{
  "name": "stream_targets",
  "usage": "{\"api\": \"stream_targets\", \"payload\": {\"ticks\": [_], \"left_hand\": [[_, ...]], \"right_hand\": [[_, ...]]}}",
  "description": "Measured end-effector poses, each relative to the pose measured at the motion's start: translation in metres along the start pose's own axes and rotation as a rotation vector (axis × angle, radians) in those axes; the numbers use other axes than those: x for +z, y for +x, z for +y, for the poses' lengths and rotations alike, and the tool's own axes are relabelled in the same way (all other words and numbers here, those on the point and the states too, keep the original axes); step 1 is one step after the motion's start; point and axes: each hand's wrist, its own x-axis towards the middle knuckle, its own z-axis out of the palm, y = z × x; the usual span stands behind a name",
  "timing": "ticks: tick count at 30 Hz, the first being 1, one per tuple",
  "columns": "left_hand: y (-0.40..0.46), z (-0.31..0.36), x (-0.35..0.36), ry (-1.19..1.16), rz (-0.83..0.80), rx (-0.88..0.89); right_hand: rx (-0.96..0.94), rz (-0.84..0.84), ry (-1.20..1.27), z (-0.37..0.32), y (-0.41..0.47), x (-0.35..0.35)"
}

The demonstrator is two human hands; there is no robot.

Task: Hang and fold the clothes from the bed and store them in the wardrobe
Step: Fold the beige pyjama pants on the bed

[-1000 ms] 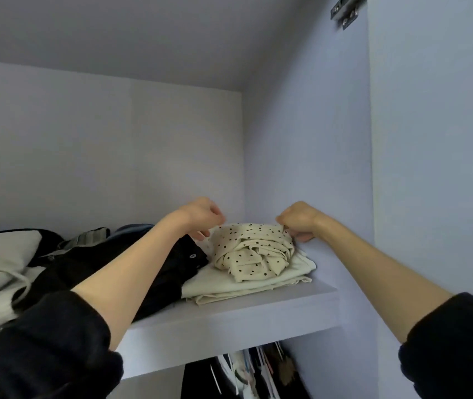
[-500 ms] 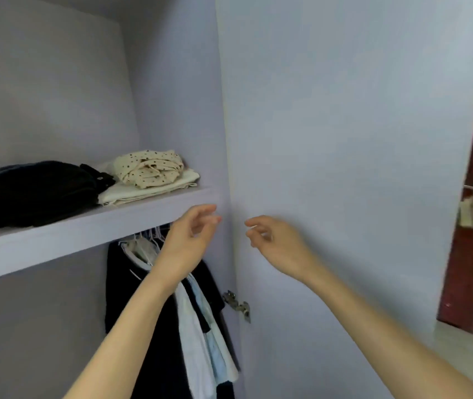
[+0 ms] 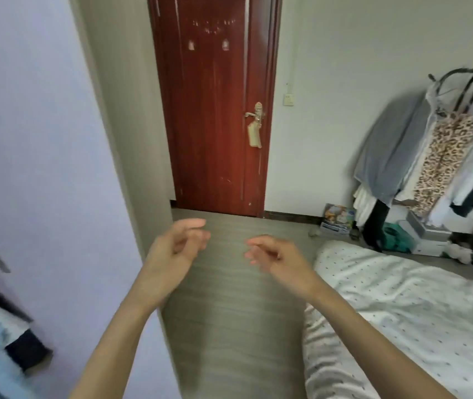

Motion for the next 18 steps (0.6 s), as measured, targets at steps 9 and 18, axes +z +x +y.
{"api": "stream_targets", "payload": {"ticks": [9,18], "left_hand": [[0.065,0.011,0.262,-0.090,-0.487,0.031],[0.123,0.002,0.525,-0.042,-0.998,0.074]], "right_hand": [[0.314,0.376,-0.009,0.110,-0.086,-0.211],[0.624,0.755,-0.080,0.219,-0.147,-0.357]]}}
